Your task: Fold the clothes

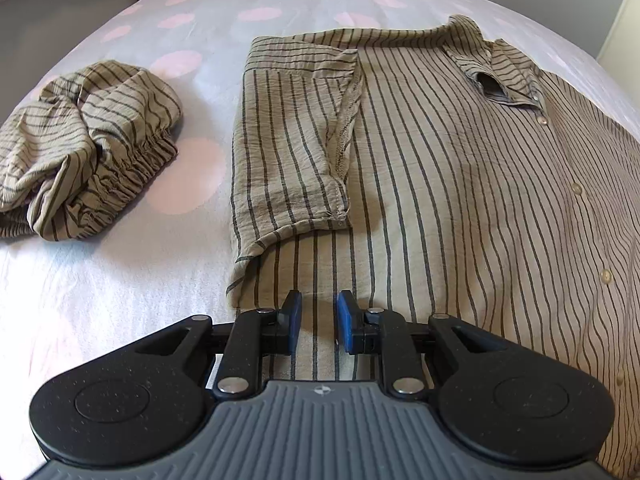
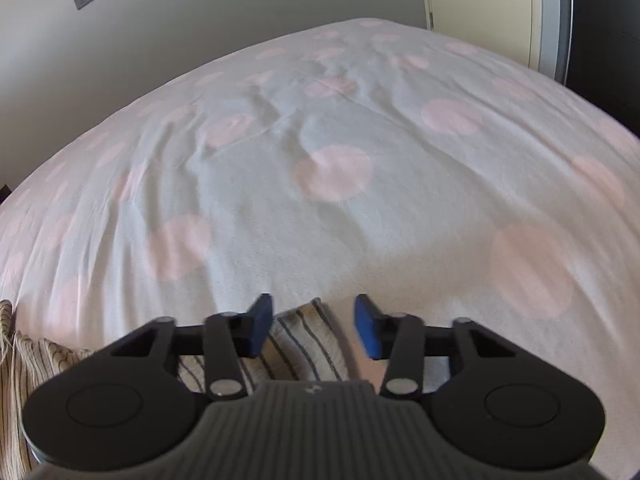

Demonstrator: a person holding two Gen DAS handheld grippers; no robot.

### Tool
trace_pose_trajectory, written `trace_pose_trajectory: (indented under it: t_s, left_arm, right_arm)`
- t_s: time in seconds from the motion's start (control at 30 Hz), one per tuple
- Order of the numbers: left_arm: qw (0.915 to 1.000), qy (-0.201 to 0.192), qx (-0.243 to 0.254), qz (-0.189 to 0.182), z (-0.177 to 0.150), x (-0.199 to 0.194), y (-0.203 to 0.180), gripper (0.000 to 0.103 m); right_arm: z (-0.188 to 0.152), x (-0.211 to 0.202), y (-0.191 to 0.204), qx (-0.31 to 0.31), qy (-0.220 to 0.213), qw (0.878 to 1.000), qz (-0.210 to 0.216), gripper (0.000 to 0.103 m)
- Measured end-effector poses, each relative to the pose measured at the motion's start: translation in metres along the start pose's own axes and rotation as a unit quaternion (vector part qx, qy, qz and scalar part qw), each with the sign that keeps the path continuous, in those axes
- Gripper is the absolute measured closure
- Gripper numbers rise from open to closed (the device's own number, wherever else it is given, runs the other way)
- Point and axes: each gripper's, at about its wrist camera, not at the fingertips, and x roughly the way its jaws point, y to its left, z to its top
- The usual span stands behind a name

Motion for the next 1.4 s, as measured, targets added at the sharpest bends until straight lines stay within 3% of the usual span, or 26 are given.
trace_pose_trajectory:
  t_s: [0.07, 0.17, 0.27, 0.33, 0.53, 0.6, 0.93, 0.97, 1.0, 1.07, 1.3, 1.4]
  left_arm:
    - [1.0, 0.0, -0.001, 0.001, 0.0, 0.001, -0.001, 0.085]
    - [1.0, -0.002, 0.003, 0.004, 0.0, 0.001, -0.003, 0.085]
    - [0.9999, -0.003, 0.007, 0.008, -0.001, 0.001, -0.005, 0.085]
    - [0.9999, -0.004, 0.006, 0.008, -0.001, 0.001, -0.005, 0.085]
    - [0.9999, 0.0, 0.006, 0.012, 0.0, 0.003, -0.006, 0.085]
    - [0.9999, 0.0, 0.008, 0.015, 0.0, 0.003, -0.007, 0.085]
    - [0.9998, -0.002, 0.003, 0.019, -0.001, 0.003, -0.008, 0.085]
    - [0.9998, -0.002, 0.002, 0.02, -0.001, 0.003, -0.008, 0.085]
    - [0.9998, -0.001, 0.002, 0.02, -0.001, 0.002, -0.008, 0.085]
    - [0.9998, -0.002, 0.001, 0.021, -0.001, 0.003, -0.008, 0.085]
    - [0.9996, -0.009, 0.005, 0.028, -0.004, 0.004, -0.012, 0.085]
    - [0.9995, -0.006, 0.006, 0.031, -0.003, 0.005, -0.013, 0.085]
  right_arm:
    - [-0.002, 0.001, -0.001, 0.013, -0.001, 1.0, 0.014, 0.093]
    - [-0.003, -0.003, 0.009, -0.017, -0.009, 1.0, -0.003, 0.099]
    - [0.002, -0.014, 0.009, -0.021, -0.055, 0.997, -0.056, 0.102]
    - [0.007, -0.013, 0.003, -0.01, -0.061, 0.995, -0.076, 0.102]
    - [0.009, -0.006, -0.002, -0.031, -0.044, 0.996, -0.075, 0.101]
    - [0.008, -0.007, -0.007, -0.024, -0.042, 0.996, -0.081, 0.093]
    - [-0.002, -0.027, 0.011, -0.058, -0.037, 0.997, -0.04, 0.092]
    - [-0.003, -0.028, 0.011, -0.058, -0.035, 0.997, -0.04, 0.085]
    - [-0.004, -0.029, 0.01, -0.055, -0.033, 0.997, -0.042, 0.066]
    - [-0.004, -0.033, 0.003, -0.047, -0.032, 0.997, -0.047, 0.053]
    - [-0.013, -0.023, -0.018, 0.008, -0.02, 1.0, -0.004, 0.053]
    - [-0.018, -0.013, -0.011, -0.004, -0.016, 1.0, -0.001, 0.053]
